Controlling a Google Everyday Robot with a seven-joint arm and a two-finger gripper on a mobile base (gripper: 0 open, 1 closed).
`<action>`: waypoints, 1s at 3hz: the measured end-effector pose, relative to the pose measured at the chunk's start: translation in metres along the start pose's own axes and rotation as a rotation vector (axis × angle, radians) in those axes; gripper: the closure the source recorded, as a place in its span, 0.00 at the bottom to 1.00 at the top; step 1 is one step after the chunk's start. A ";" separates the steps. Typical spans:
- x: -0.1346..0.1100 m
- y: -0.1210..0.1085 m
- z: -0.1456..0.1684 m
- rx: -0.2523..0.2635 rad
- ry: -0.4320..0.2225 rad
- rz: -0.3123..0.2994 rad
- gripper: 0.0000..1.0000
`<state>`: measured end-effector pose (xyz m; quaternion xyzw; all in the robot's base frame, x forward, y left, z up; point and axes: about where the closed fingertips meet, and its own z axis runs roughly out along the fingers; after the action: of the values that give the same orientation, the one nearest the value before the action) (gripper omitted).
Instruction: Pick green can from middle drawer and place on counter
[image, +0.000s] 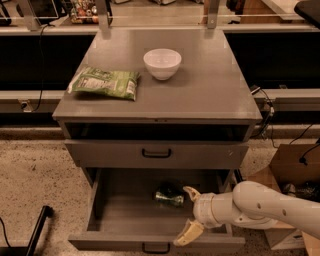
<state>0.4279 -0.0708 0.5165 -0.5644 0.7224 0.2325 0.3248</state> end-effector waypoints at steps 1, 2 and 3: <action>0.016 -0.019 0.031 0.029 -0.013 0.061 0.00; 0.034 -0.045 0.061 0.059 -0.003 0.117 0.00; 0.055 -0.078 0.068 0.115 -0.004 0.177 0.00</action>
Offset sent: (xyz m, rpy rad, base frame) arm 0.0871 0.0076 -0.1067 0.0104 0.0688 -0.2004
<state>0.5091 -0.0796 0.4325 -0.4782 0.7810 0.2194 0.3364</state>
